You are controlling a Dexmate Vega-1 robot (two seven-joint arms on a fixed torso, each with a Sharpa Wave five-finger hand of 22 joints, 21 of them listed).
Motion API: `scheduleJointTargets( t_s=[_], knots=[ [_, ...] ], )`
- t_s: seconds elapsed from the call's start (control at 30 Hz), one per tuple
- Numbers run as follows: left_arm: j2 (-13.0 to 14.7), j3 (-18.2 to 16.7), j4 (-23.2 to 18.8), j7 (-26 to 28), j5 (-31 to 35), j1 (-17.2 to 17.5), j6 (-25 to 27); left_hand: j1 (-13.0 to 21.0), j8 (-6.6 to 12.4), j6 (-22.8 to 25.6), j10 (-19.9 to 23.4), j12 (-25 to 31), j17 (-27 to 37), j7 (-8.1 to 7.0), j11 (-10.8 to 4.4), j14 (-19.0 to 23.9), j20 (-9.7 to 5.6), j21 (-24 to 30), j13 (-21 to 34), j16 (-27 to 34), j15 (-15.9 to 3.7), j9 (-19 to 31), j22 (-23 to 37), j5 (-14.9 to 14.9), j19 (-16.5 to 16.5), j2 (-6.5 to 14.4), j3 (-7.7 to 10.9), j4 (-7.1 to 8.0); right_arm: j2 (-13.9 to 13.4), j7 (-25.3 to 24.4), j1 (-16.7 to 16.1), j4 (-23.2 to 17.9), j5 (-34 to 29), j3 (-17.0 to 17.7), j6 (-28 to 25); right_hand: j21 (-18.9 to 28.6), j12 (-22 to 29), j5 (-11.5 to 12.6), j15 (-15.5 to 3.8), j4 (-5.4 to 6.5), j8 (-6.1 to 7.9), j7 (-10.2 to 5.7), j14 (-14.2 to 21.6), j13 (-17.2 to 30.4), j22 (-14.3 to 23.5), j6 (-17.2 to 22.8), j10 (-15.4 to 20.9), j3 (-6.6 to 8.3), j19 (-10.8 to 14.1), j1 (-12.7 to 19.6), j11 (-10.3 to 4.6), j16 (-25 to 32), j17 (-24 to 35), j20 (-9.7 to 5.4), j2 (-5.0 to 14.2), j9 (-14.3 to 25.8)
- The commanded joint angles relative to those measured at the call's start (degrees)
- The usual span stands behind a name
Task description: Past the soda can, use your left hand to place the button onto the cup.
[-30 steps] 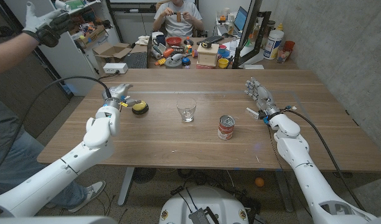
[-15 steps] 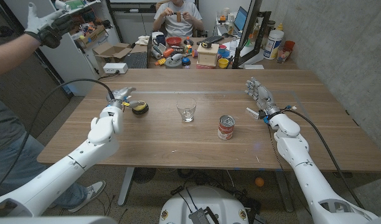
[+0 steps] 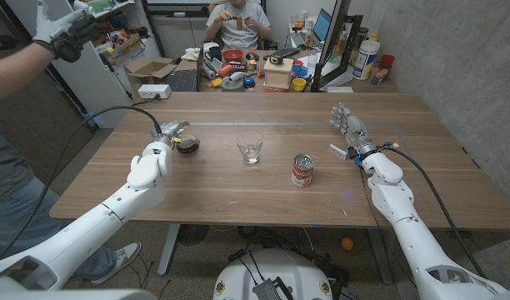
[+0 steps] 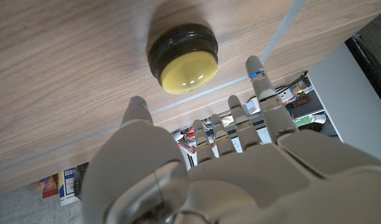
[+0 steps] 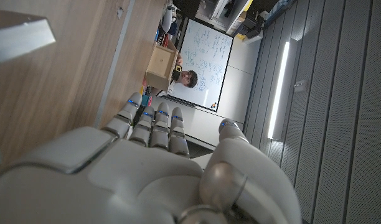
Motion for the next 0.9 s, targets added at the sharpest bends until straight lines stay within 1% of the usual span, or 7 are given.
scheduleJointTargets(
  t_s=[0.03, 0.47, 0.9],
  knots=[
    [-1.32, 1.12, 2.31, 0.13, -1.35, -1.27, -1.37, 0.43, 0.23, 0.56, 0.12, 0.03, 0.24, 0.13, 0.24, 0.15, 0.19, -0.18, 0.17, -0.18, 0.3, 0.25, 0.13, 0.08, 0.44, -0.28, -0.17, -0.08, -0.24, 0.16, 0.21, -0.3, 0.07, 0.21, 0.5, -0.1, 0.23, 0.35, -0.29, -0.31, -0.08, 0.03, 0.48, 0.16, 0.18, 0.4, 0.31, 0.22, 0.38, -0.08, 0.02, -0.12, 0.17, 0.0, -0.25, 0.22],
    [-2.59, 1.77, 5.24, 1.51, -3.15, -2.13, -2.51, 0.55, 0.23, 0.68, 0.21, 0.03, 0.27, 0.12, 0.13, 0.26, 0.19, -0.48, 0.21, -0.18, 0.29, 0.26, 0.13, 0.05, 0.44, -0.1, -0.17, -0.06, -0.12, 0.43, 1.56, 1.51, -0.07, -0.1, 0.44, -0.28, 0.24, 0.37, -0.26, -0.36, -0.09, -0.01, 0.53, 0.16, 0.19, 0.44, 0.38, 0.19, 0.49, -0.16, 0.01, -0.12, 0.18, 0.0, -0.23, 0.22],
    [-3.53, 2.27, 7.05, 2.26, -4.6, -2.84, -2.65, 0.71, 0.18, 0.7, 0.22, -0.01, 0.31, 0.3, 0.34, 0.65, 0.14, -0.76, 0.26, -0.1, 0.52, 0.27, 0.15, -0.01, 0.7, 0.1, -0.18, -0.03, 0.21, 0.93, 2.88, 3.83, -0.45, -0.44, 0.8, -0.52, 0.22, 0.38, -0.27, -0.41, -0.14, -0.12, 0.48, 0.17, 0.2, 0.4, 0.37, 0.16, 0.54, -0.25, -0.02, -0.16, 0.2, 0.22, -0.2, 0.22]
  ],
)
